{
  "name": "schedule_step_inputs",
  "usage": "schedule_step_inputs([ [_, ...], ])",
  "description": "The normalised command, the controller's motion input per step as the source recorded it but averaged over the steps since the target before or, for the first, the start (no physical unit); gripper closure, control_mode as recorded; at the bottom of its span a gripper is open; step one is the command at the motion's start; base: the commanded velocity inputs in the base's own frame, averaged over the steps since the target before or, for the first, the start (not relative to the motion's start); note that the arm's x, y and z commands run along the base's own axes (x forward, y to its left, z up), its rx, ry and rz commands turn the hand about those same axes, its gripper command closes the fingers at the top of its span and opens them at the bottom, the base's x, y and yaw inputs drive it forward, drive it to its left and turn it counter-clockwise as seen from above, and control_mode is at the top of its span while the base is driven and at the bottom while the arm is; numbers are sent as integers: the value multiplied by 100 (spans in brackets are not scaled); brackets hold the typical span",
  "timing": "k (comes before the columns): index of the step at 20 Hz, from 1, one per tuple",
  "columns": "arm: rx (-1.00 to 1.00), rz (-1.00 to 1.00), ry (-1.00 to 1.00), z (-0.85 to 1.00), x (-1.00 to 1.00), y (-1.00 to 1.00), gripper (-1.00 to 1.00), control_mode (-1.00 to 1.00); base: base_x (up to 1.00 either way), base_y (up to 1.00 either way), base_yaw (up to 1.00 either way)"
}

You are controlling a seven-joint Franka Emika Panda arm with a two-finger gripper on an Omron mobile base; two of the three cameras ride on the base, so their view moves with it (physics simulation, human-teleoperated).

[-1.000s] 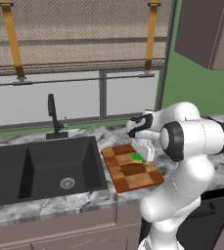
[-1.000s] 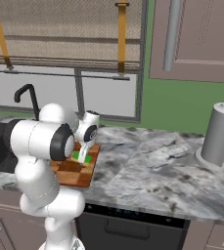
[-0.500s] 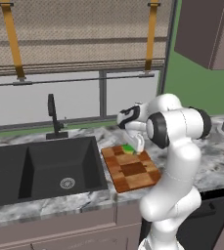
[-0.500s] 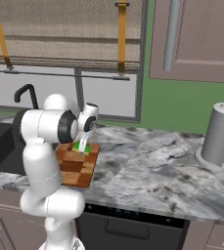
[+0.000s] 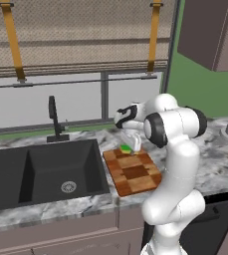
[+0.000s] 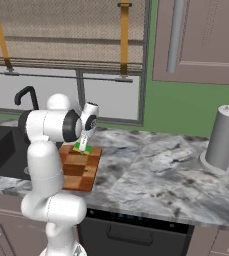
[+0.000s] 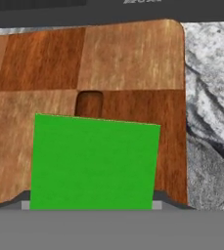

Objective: Pick up the sponge from the counter and clean the cutting board by briefly scrubbing or pressing down on the cutting board. Once finished, release the sponge.

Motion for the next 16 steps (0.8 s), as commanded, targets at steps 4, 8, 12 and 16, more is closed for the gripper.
schedule_step_inputs([
  [4, 0, 8, 3, -25, 0, 79, 100, -100, 0, 0, 0],
  [8, 0, 8, 7, -22, -5, 84, 100, -100, 0, 0, 0],
  [12, 0, 10, 7, -24, -27, 79, 100, -100, 0, 0, 0],
  [16, 3, 11, 1, -40, -63, 46, 100, -100, 0, 0, 0],
])
